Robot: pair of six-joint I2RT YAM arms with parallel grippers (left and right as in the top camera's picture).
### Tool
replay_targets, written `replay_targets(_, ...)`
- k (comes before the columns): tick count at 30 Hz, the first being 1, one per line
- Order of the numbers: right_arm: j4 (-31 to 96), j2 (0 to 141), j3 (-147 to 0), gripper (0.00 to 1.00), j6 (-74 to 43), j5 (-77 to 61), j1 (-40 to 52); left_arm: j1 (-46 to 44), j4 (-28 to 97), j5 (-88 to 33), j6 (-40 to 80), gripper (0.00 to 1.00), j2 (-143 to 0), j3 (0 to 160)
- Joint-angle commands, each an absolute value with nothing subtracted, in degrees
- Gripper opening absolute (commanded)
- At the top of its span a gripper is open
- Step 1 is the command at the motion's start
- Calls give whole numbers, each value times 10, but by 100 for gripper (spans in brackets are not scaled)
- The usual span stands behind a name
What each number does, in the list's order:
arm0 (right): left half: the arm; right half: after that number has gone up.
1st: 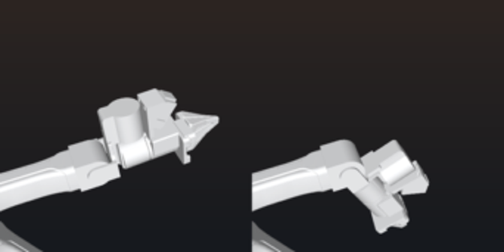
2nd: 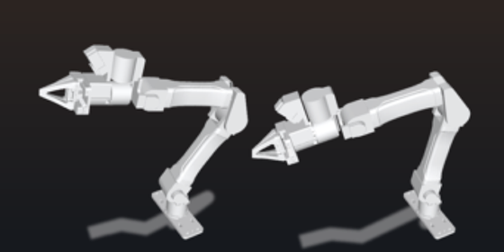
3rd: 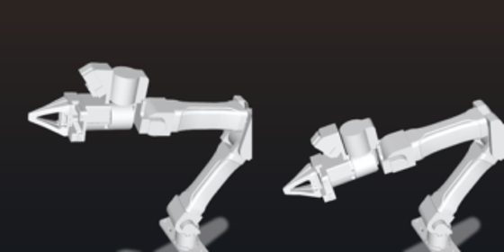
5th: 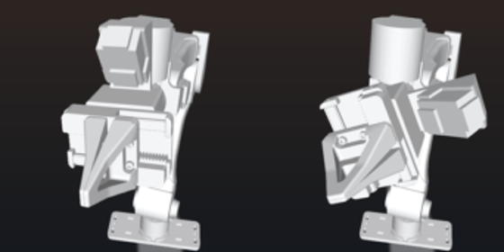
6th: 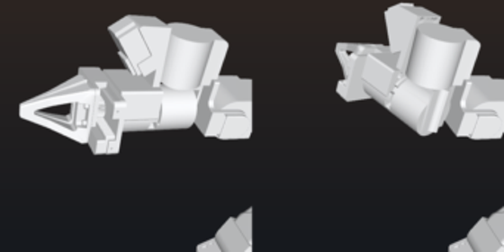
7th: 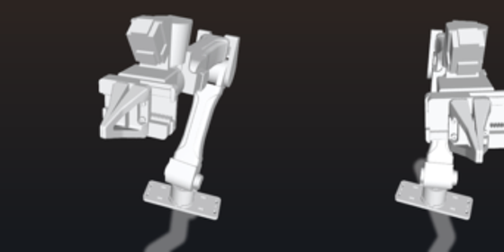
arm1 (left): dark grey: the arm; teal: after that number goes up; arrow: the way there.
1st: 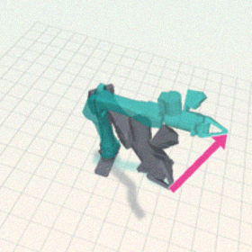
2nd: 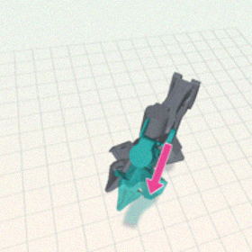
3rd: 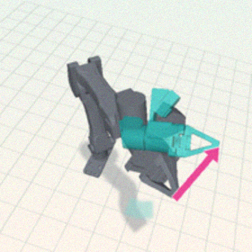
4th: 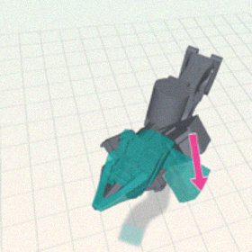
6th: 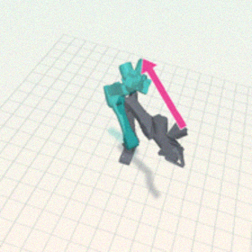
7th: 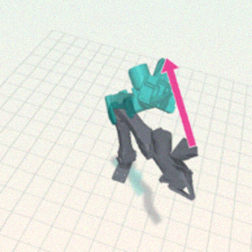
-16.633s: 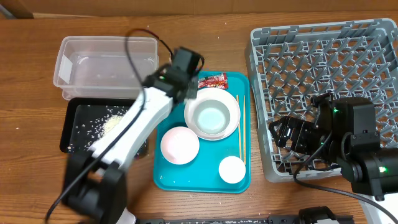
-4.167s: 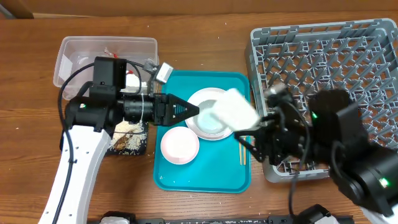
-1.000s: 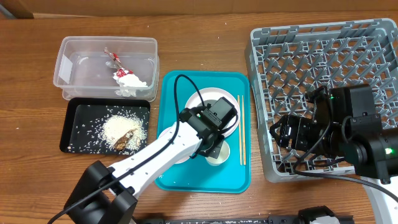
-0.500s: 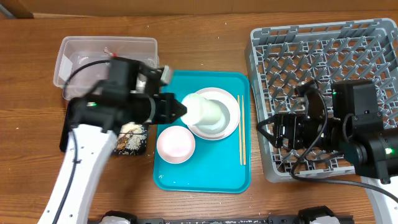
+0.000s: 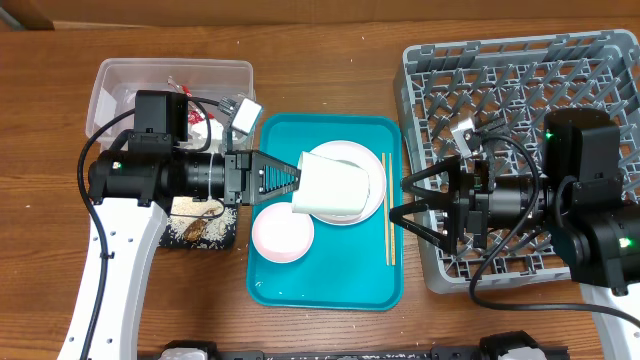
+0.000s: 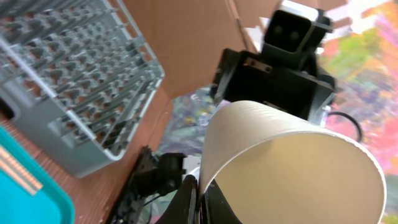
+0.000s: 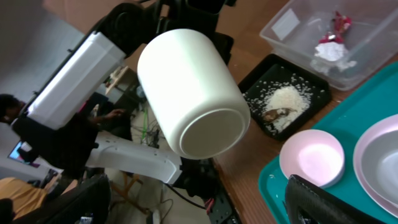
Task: Sort waste into correct bins and load items into the dishwasher
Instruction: 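Hand the cup from the left gripper to the right gripper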
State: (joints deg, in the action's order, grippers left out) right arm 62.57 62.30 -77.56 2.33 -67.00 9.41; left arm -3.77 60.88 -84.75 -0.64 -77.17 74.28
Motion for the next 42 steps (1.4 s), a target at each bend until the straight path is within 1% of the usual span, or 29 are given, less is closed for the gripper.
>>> replay_targets(1, 614, 618, -780, 89, 29, -727, 95, -46, 608, -905, -39, 4, -772, 740)
replay_targets(5, 573, 621, -780, 84, 7, -726, 126, -72, 597, -905, -46, 4, -772, 740)
replay_targets(10, 526, 642, -780, 80, -65, -630, 189, -92, 580, -898, -45, 4, -772, 740)
replay_targets(12, 509, 652, -780, 78, -76, -629, 210, -92, 580, -888, -45, 4, -772, 740)
replay_targets(16, 480, 665, -780, 69, -78, -630, 256, -92, 580, -877, -45, 4, -772, 740)
replay_targets(18, 481, 669, -780, 60, -78, -615, 267, -92, 580, -876, -45, 4, -772, 740)
replay_targets(19, 484, 670, -780, 57, -78, -604, 269, -92, 580, -874, -45, 4, -772, 740)
replay_targets(21, 487, 669, -780, 55, -82, -590, 269, -92, 580, -869, -45, 6, -772, 740)
replay_targets(22, 488, 667, -780, 55, -82, -585, 269, -92, 580, -865, -45, 17, -772, 740)
replay_targets(23, 487, 664, -780, 54, -82, -574, 268, -92, 580, -860, -43, 41, -772, 740)
replay_targets(24, 488, 660, -780, 54, -82, -558, 267, -92, 580, -851, -35, 61, -772, 740)
replay_targets(25, 491, 655, -780, 54, -82, -535, 264, -91, 580, -834, -23, 77, -772, 740)
replay_targets(26, 499, 648, -781, 54, -82, -510, 261, -90, 581, -813, -7, 88, -772, 740)
replay_targets(27, 510, 640, -781, 53, -83, -483, 257, -90, 583, -788, 13, 95, -772, 740)
replay_targets(28, 521, 632, -782, 52, -90, -456, 251, -90, 585, -762, 31, 100, -772, 740)
replay_targets(32, 606, 597, -787, 51, -136, -324, 205, -90, 599, -678, 50, 100, -772, 740)
replay_targets(37, 757, 580, -788, 53, -166, -149, 97, -90, 600, -671, 49, 100, -771, 740)
replay_targets(40, 827, 590, -787, 53, -165, -89, 24, -91, 600, -669, 49, 100, -771, 740)
replay_targets(42, 852, 604, -787, 53, -163, -77, -12, -91, 600, -668, 47, 100, -771, 740)
